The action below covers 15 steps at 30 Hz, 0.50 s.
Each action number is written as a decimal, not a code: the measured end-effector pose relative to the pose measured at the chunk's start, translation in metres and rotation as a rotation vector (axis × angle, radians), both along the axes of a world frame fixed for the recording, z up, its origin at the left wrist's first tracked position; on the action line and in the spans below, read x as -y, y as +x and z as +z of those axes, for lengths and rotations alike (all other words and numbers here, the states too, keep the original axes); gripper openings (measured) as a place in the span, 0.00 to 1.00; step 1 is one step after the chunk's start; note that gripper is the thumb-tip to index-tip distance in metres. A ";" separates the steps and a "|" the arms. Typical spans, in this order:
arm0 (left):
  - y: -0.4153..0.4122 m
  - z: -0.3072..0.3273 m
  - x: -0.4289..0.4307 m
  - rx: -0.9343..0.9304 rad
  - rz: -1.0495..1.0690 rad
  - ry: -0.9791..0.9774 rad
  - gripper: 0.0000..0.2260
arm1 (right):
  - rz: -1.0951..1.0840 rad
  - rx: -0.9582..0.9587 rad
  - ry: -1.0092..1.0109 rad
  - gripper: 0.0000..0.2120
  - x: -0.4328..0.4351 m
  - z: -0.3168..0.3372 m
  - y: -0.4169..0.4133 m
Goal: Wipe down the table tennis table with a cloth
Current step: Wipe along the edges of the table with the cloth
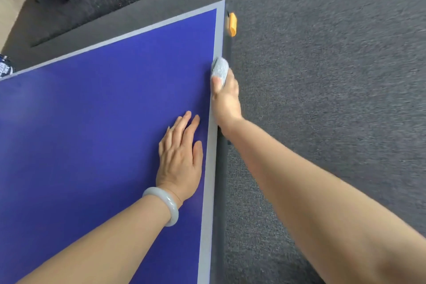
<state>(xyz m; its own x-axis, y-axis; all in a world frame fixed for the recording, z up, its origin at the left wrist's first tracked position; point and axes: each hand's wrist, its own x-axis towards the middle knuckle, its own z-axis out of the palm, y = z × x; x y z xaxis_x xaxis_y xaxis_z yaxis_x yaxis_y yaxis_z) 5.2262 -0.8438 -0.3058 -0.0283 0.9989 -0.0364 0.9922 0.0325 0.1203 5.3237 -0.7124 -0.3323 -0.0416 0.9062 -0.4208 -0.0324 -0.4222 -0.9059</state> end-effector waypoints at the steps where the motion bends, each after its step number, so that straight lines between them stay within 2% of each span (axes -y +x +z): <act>1: 0.000 0.000 0.000 0.006 0.004 0.002 0.25 | 0.010 0.022 0.004 0.26 0.030 -0.002 -0.002; 3: -0.001 -0.001 -0.001 0.015 0.009 0.003 0.25 | 0.055 0.074 0.030 0.26 0.096 -0.007 -0.005; 6: -0.003 -0.002 -0.001 0.038 0.017 0.010 0.25 | 0.032 0.007 0.079 0.26 0.150 -0.014 -0.003; 9: -0.005 -0.003 -0.001 0.049 -0.007 0.027 0.24 | 0.012 -0.042 0.080 0.26 0.118 -0.017 -0.001; 12: -0.007 -0.004 0.001 0.064 -0.009 0.038 0.23 | -0.009 -0.101 0.000 0.26 0.065 -0.014 0.001; 15: -0.005 -0.006 0.001 0.075 -0.010 0.049 0.23 | -0.018 -0.116 0.002 0.27 0.066 -0.019 0.000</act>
